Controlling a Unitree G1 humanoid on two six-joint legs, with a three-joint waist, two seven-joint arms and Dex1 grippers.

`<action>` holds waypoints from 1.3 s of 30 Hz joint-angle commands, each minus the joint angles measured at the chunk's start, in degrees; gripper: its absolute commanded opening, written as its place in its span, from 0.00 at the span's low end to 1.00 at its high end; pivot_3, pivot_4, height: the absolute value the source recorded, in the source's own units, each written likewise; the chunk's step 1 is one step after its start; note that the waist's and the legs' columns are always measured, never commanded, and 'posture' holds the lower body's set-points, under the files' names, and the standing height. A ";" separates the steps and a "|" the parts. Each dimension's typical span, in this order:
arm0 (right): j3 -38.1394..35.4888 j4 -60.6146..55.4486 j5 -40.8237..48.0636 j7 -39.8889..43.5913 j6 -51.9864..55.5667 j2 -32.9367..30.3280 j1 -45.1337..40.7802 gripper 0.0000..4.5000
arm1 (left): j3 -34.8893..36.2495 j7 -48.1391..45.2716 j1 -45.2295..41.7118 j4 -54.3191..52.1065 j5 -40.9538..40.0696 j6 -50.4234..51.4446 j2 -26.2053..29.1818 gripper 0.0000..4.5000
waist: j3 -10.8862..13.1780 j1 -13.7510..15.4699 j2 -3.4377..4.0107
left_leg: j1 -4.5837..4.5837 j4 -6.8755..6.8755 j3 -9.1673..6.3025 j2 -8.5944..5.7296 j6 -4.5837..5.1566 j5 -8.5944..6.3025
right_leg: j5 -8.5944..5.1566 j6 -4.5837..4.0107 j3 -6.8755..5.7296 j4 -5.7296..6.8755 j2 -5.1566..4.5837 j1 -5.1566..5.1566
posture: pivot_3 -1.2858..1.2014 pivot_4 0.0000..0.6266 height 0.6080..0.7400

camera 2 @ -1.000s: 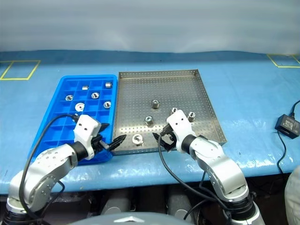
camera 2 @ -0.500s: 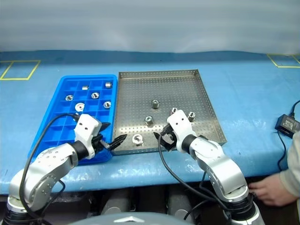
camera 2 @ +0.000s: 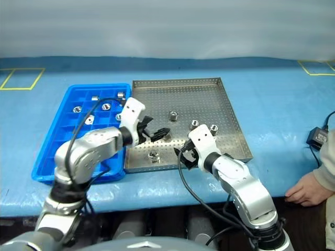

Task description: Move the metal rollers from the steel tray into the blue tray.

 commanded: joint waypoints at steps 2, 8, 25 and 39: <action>-0.04 -2.57 -0.42 -0.99 -1.28 0.44 0.55 1.00 | -4.42 -0.38 -4.52 11.33 4.58 -2.79 -2.34 1.00 | 0.00 -0.65 0.00 | 0.00 -0.02 -0.01 -0.01 0.00 0.00 | 0.01 0.02 0.00 0.01 0.00 -0.02 | 0.50 0.24 1.00; 0.37 -3.34 -0.59 -2.06 -1.28 1.11 1.86 1.00 | -7.20 -0.51 -6.67 19.47 9.32 -5.33 -3.72 1.00 | 0.00 -1.31 0.00 | -0.02 -0.04 -0.01 0.01 0.00 0.00 | 0.02 0.03 0.01 0.01 0.00 -0.05 | 0.49 0.24 1.00; 3.41 -1.46 -0.45 -1.18 -1.76 2.01 -0.98 1.00 | 10.66 4.22 -1.27 1.32 7.02 -2.36 -5.55 0.40 | 0.00 -1.31 0.00 | -0.03 -0.02 -0.01 0.10 0.00 0.00 | 0.06 0.08 0.03 0.04 -0.03 -0.07 | 0.52 0.24 1.00; 14.23 7.83 -0.45 4.41 -10.84 8.69 -11.47 1.00 | 28.26 20.80 19.37 -15.51 19.35 -12.29 -2.08 0.40 | -0.03 1.54 -0.07 | 0.06 -0.03 -0.04 0.06 -0.02 0.01 | 0.07 0.06 -0.01 0.05 -0.08 0.04 | 0.58 0.24 1.00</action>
